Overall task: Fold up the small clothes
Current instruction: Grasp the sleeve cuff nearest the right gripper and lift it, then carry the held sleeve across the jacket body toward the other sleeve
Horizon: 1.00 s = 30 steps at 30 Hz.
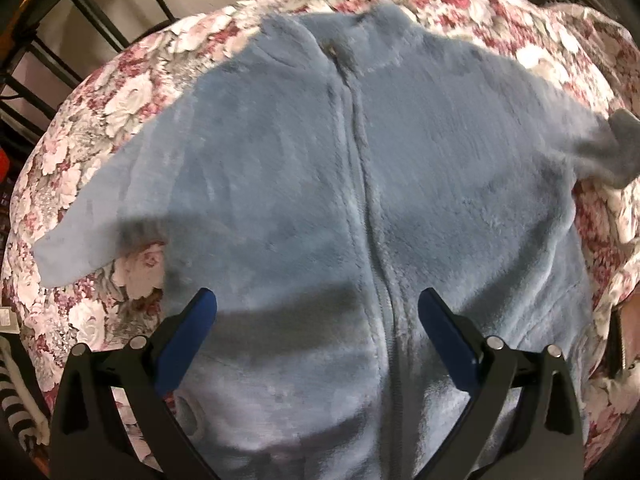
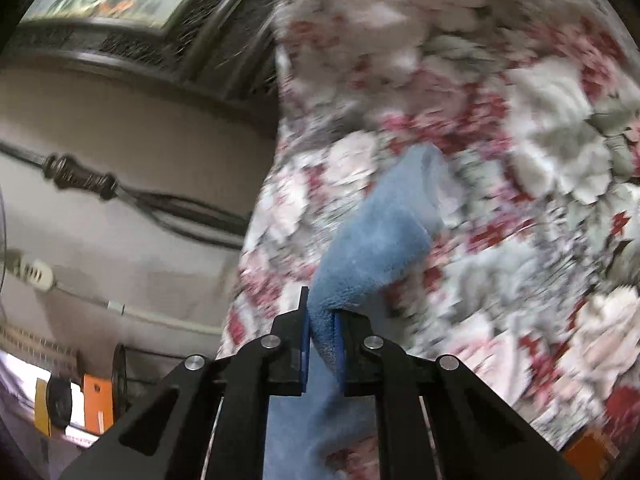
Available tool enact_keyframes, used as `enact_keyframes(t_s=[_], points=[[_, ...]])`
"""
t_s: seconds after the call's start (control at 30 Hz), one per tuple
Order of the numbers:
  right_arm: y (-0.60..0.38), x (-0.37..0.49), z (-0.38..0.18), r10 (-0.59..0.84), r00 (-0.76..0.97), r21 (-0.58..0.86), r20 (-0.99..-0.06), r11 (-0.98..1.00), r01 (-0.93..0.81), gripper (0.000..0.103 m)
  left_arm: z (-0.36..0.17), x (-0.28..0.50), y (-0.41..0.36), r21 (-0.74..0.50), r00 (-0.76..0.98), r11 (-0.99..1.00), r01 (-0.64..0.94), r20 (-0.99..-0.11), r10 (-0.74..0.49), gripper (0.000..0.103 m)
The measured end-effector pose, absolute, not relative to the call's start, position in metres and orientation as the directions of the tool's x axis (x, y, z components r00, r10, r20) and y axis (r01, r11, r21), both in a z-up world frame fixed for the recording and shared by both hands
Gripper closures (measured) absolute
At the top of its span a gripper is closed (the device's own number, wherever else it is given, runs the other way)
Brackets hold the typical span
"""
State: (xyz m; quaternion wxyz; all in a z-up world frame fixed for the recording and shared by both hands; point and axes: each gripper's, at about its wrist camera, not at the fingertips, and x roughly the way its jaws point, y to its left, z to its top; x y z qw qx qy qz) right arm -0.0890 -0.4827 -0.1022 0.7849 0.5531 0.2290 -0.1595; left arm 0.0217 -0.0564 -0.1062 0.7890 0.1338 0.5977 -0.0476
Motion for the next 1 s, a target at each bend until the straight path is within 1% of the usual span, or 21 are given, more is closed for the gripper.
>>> enact_keyframes(t_s=[0.23,0.53,0.77,1.0], points=[[-0.432,-0.06,-0.071,0.063,0.844,0.78,-0.533,0.424,0.461,0.093,-0.081,0.023,-0.038,0.122,0.313,0.972,0.198,-0.948,0.056,0.005],[-0.358,-0.023,-0.04,0.133,0.831,0.742,-0.539,0.541,0.395,0.093,-0.063,0.022,-0.001,0.094,0.331,0.985,0.142,-0.943,0.042,0.005],[-0.306,0.0,-0.029,0.19,0.815,0.719,-0.548,0.606,0.342,0.093,-0.057,0.021,0.034,0.09,0.334,0.991,0.096,-0.941,0.054,0.005],[-0.253,0.021,-0.028,0.257,0.782,0.7,-0.568,0.651,0.294,0.093,-0.051,0.019,0.066,0.067,0.336,0.997,0.047,-0.941,0.047,0.005]])
